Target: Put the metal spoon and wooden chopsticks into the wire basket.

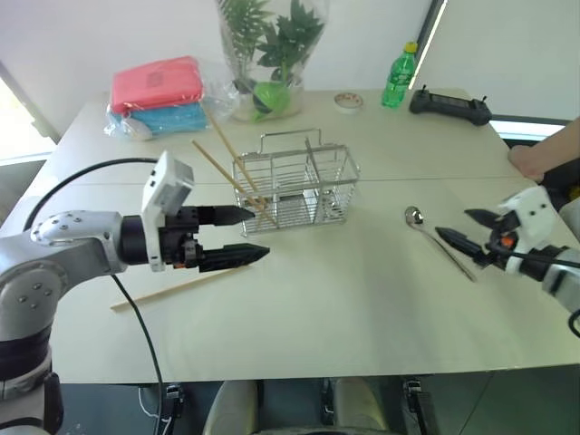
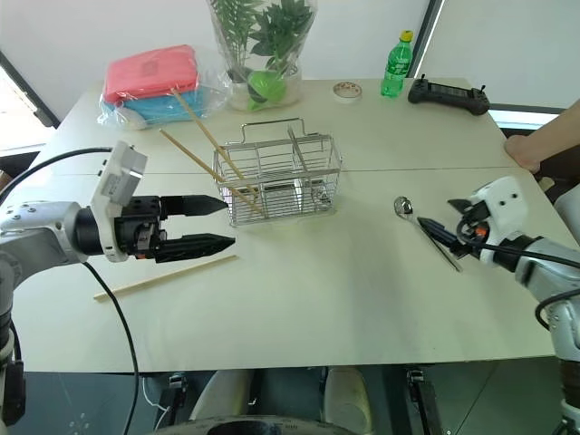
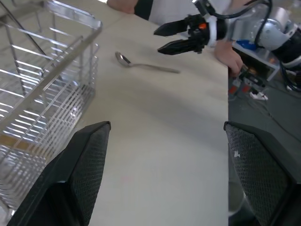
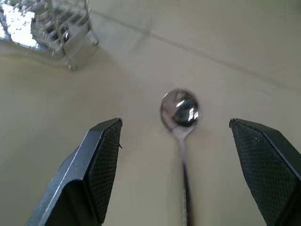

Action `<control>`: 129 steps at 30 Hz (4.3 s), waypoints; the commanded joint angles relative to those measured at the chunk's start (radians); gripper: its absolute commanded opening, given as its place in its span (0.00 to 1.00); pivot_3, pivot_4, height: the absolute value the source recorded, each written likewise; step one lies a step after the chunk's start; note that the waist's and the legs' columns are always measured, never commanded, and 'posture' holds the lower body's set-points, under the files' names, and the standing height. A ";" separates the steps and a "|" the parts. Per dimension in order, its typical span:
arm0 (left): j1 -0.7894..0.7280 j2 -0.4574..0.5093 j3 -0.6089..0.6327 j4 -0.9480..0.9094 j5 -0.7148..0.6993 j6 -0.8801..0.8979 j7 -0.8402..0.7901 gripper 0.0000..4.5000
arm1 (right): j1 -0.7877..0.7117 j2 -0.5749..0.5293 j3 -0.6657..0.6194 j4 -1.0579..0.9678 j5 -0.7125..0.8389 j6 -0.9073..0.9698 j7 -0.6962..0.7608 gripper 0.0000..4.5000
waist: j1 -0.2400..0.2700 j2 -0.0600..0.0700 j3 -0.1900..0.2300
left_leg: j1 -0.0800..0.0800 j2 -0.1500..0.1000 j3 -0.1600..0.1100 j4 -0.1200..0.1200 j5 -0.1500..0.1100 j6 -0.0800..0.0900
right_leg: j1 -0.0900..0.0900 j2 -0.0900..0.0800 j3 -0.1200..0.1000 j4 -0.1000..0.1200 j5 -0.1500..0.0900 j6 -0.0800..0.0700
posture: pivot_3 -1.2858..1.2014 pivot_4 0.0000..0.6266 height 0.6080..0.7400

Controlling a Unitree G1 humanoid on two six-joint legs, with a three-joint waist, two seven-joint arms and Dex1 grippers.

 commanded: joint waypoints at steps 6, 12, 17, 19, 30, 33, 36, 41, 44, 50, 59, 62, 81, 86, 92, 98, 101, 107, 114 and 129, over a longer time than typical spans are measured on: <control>-0.081 0.012 -0.046 -0.011 0.004 -0.030 -0.020 0.90 | -0.130 0.038 0.071 0.171 -0.085 -0.045 0.040 0.84 | 0.001 0.000 0.000 | -0.001 -0.001 0.000 0.002 0.000 0.000 | 0.001 0.000 0.001 -0.001 0.000 0.000 | 0.52 0.24 0.72; -0.104 0.000 -0.050 0.001 0.004 -0.036 -0.005 0.90 | -0.176 0.047 0.111 0.290 -0.151 -0.095 0.065 0.84 | 0.000 0.000 0.000 | 0.000 -0.001 0.000 0.002 0.000 0.000 | 0.001 0.000 0.001 0.000 0.000 0.000 | 0.52 0.24 0.72; -0.123 -0.006 -0.048 0.012 0.001 -0.038 0.005 0.90 | -0.212 0.066 0.130 0.362 -0.190 -0.120 0.069 0.84 | -0.001 0.000 0.000 | 0.000 -0.001 0.000 0.002 0.000 0.000 | 0.001 0.000 0.001 0.000 0.000 0.000 | 0.52 0.24 0.72; -0.130 -0.010 -0.054 0.018 0.012 -0.043 0.009 0.90 | -0.225 0.078 0.134 0.379 -0.191 -0.113 0.075 0.84 | -0.002 0.000 0.000 | 0.000 -0.001 0.000 0.002 0.000 0.000 | 0.001 0.000 0.001 0.000 0.000 0.001 | 0.52 0.24 0.72; -0.139 -0.007 -0.051 0.016 -0.001 -0.038 0.014 0.92 | -0.196 0.092 0.137 0.359 -0.193 -0.084 0.090 0.19 | -0.001 0.000 0.000 | 0.001 -0.001 0.000 0.002 0.000 0.000 | 0.002 0.000 0.001 0.000 0.000 0.001 | 0.52 0.24 0.72; -0.144 -0.009 -0.052 0.017 -0.001 -0.038 0.018 0.92 | -0.185 0.091 0.135 0.348 -0.196 -0.070 0.085 0.01 | -0.002 -0.001 0.000 | 0.001 -0.001 0.000 0.002 0.000 0.000 | 0.003 0.000 0.001 0.000 0.000 0.001 | 0.52 0.24 0.72; -0.154 -0.012 -0.054 0.022 -0.001 -0.039 0.019 0.92 | -0.173 0.088 0.130 0.332 -0.195 -0.059 0.084 0.01 | -0.001 -0.001 0.000 | 0.002 -0.001 0.000 0.002 0.000 0.000 | 0.004 0.000 0.001 0.000 0.000 0.001 | 0.52 0.24 0.72; -0.168 -0.017 -0.064 0.035 0.011 -0.047 0.013 0.92 | -0.152 0.077 0.110 0.301 -0.212 -0.079 0.070 0.01 | 0.001 -0.001 0.000 | 0.002 -0.001 0.000 0.002 0.000 0.000 | 0.004 0.000 0.001 0.000 0.000 0.001 | 0.52 0.24 0.72; -0.171 -0.018 -0.069 0.039 0.018 -0.052 0.008 0.92 | -0.148 0.072 0.094 0.269 -0.224 -0.102 0.050 0.01 | 0.000 -0.001 0.000 | 0.002 -0.001 0.000 0.002 0.000 0.000 | 0.004 0.000 0.001 0.000 0.000 0.001 | 0.52 0.24 0.72; -0.174 -0.022 -0.062 0.055 0.041 -0.070 0.016 0.92 | -0.262 0.168 -0.092 -0.062 -0.022 0.002 -0.106 0.01 | -0.008 0.002 0.001 | 0.002 -0.001 0.000 0.002 0.000 0.000 | 0.003 0.000 0.001 0.000 0.000 0.001 | 0.52 0.24 0.72; -0.190 -0.051 -0.059 0.082 0.065 -0.088 0.034 0.92 | -0.588 0.435 -0.002 -0.252 0.132 0.130 -0.376 0.01 | -0.008 0.001 0.001 | 0.001 -0.001 -0.002 0.001 0.000 0.000 | 0.002 0.002 0.001 0.001 0.000 0.001 | 0.52 0.24 0.72; -0.198 -0.060 -0.052 0.088 0.069 -0.088 0.046 0.92 | -0.624 0.529 0.094 -0.220 0.074 0.071 -0.401 0.01 | -0.006 0.000 0.000 | 0.001 -0.001 -0.003 0.000 0.000 0.000 | 0.002 0.002 0.001 0.001 0.000 0.001 | 0.52 0.24 0.72; -0.176 -0.045 0.015 0.061 0.022 -0.076 0.130 0.92 | -0.759 0.793 0.222 0.259 -0.188 -0.414 -0.421 0.01 | -0.030 0.001 0.001 | 0.001 -0.001 -0.004 -0.001 0.000 0.000 | -0.002 0.003 0.001 0.006 0.002 0.004 | 0.52 0.24 0.72; -0.174 -0.034 0.021 0.060 0.014 -0.075 0.134 0.92 | -0.772 0.818 0.223 0.369 -0.244 -0.519 -0.449 0.01 | -0.030 0.001 0.001 | 0.001 -0.001 -0.004 -0.001 0.000 0.000 | -0.002 0.003 0.002 0.006 0.002 0.003 | 0.52 0.24 0.72; -0.184 -0.030 0.018 0.071 0.016 -0.080 0.133 0.92 | -0.771 0.825 0.202 0.399 -0.233 -0.539 -0.450 0.45 | -0.030 0.001 0.001 | 0.001 -0.001 -0.004 -0.001 0.000 0.000 | -0.002 0.003 0.002 0.007 0.002 0.003 | 0.52 0.24 0.72; -0.196 -0.039 0.000 0.088 0.037 -0.092 0.125 0.92 | -0.761 0.802 0.193 0.375 -0.242 -0.520 -0.466 0.99 | -0.030 0.001 0.001 | 0.001 -0.001 -0.004 -0.001 0.000 0.000 | -0.002 0.003 0.002 0.007 0.001 0.002 | 0.52 0.24 0.72; -0.202 -0.045 -0.008 0.096 0.046 -0.098 0.119 0.92 | -0.753 0.787 0.189 0.355 -0.244 -0.508 -0.469 0.99 | -0.030 0.001 0.001 | 0.001 -0.001 -0.004 -0.001 0.000 0.000 | -0.002 0.003 0.002 0.007 0.001 0.003 | 0.52 0.24 0.72; -0.210 -0.053 -0.024 0.110 0.071 -0.108 0.102 0.92 | -0.756 0.700 0.155 0.172 -0.163 -0.334 -0.439 0.99 | -0.026 0.001 0.001 | 0.000 -0.001 -0.004 -0.001 0.000 0.000 | -0.002 0.003 0.002 0.007 0.001 0.003 | 0.52 0.24 0.72; -0.205 -0.014 -0.024 0.146 0.129 -0.128 0.037 0.92 | -0.684 0.272 0.041 -0.149 0.184 0.094 -0.113 0.99 | -0.020 0.001 0.001 | -0.001 -0.001 -0.004 -0.001 0.000 0.000 | -0.001 0.003 0.001 0.002 0.000 0.001 | 0.52 0.24 0.72; -0.446 0.287 -0.357 0.898 0.736 -0.619 -0.656 0.92 | -0.019 -0.166 -0.151 -0.503 0.314 0.136 0.411 0.99 | -0.015 0.001 0.001 | -0.001 0.000 0.002 0.001 -0.003 0.004 | -0.002 0.000 0.001 -0.001 -0.003 0.004 | 0.52 0.24 0.72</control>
